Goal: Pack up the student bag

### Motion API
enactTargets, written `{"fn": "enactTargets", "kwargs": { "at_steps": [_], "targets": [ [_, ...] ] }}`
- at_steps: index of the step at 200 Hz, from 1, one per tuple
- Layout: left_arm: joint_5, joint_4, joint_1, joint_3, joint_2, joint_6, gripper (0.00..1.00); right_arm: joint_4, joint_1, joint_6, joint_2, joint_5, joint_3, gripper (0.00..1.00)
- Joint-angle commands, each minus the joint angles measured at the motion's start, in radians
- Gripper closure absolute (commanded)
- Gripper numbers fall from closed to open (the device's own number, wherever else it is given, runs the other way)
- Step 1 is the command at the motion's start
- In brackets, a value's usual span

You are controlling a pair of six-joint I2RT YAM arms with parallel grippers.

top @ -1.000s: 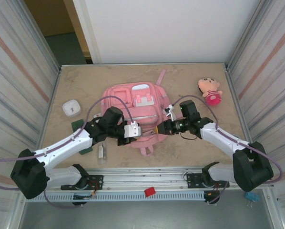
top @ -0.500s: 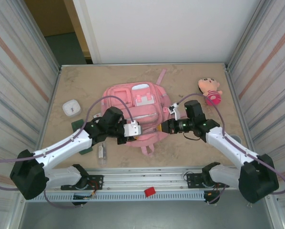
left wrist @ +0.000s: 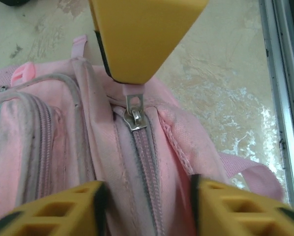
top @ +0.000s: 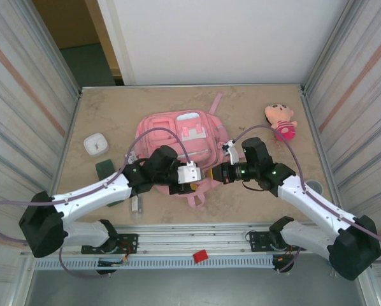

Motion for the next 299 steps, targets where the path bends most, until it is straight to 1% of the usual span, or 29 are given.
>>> {"fn": "enactTargets", "kwargs": {
  "at_steps": [1,19,36,54,70,91,124,147,150,194,217,239,248,252,259,261,269,273,278,285,299],
  "targets": [
    [-0.046,0.044,-0.007,0.015,0.010,-0.016,0.71,0.026,0.012,0.014,-0.071,-0.019,0.051,1.00],
    [-0.051,0.061,-0.007,0.000,-0.019,-0.008,0.86,-0.024,-0.009,0.005,-0.102,0.072,0.034,1.00],
    [-0.026,0.089,-0.007,-0.034,-0.069,0.014,0.91,-0.018,-0.081,0.045,-0.127,0.135,-0.018,1.00],
    [0.013,0.122,-0.005,-0.072,-0.128,0.028,0.92,0.058,-0.174,0.121,-0.136,0.153,-0.089,1.00],
    [0.039,0.151,0.007,-0.096,-0.178,0.023,0.92,0.141,-0.227,0.180,-0.137,0.176,-0.149,1.00],
    [0.072,0.173,0.028,-0.114,-0.237,0.018,0.92,0.202,-0.265,0.213,-0.131,0.206,-0.195,1.00],
    [0.159,0.200,0.052,-0.119,-0.296,0.019,0.92,0.279,-0.333,0.251,-0.096,0.270,-0.248,1.00],
    [0.216,0.206,0.054,-0.101,-0.321,0.015,0.92,0.382,-0.387,0.285,-0.027,0.279,-0.273,1.00],
    [0.222,0.206,0.054,-0.098,-0.322,0.013,0.92,0.393,-0.393,0.286,0.006,0.277,-0.271,1.00],
    [0.278,0.207,0.055,-0.068,-0.361,0.010,0.92,0.530,-0.452,0.343,0.243,0.299,-0.224,1.00],
    [0.277,0.198,0.055,-0.059,-0.377,0.016,0.92,0.585,-0.455,0.357,0.333,0.286,-0.184,1.00],
    [0.242,0.168,0.056,-0.061,-0.372,0.028,0.91,0.596,-0.454,0.355,0.359,0.256,-0.158,1.00],
    [0.228,0.162,0.057,-0.064,-0.367,0.028,0.89,0.585,-0.452,0.346,0.350,0.245,-0.149,1.00],
    [0.219,0.162,0.056,-0.066,-0.363,0.024,0.87,0.571,-0.454,0.342,0.344,0.241,-0.142,1.00],
    [0.197,0.163,0.055,-0.070,-0.355,0.013,0.79,0.540,-0.453,0.330,0.328,0.234,-0.130,0.91],
    [0.189,0.164,0.056,-0.070,-0.353,0.009,0.77,0.527,-0.453,0.328,0.323,0.233,-0.127,0.87],
    [0.152,0.169,0.055,-0.069,-0.346,-0.016,0.63,0.476,-0.451,0.311,0.297,0.235,-0.112,0.74],
    [0.125,0.168,0.057,-0.069,-0.343,-0.033,0.54,0.447,-0.450,0.300,0.280,0.239,-0.105,0.68],
    [0.093,0.167,0.056,-0.068,-0.341,-0.053,0.47,0.408,-0.446,0.287,0.256,0.245,-0.093,0.64],
    [0.036,0.166,0.055,-0.065,-0.335,-0.087,0.41,0.349,-0.439,0.263,0.219,0.258,-0.076,0.56],
    [-0.072,0.153,0.057,-0.061,-0.324,-0.175,0.36,0.230,-0.413,0.204,0.147,0.287,-0.038,0.51]
  ]
}}
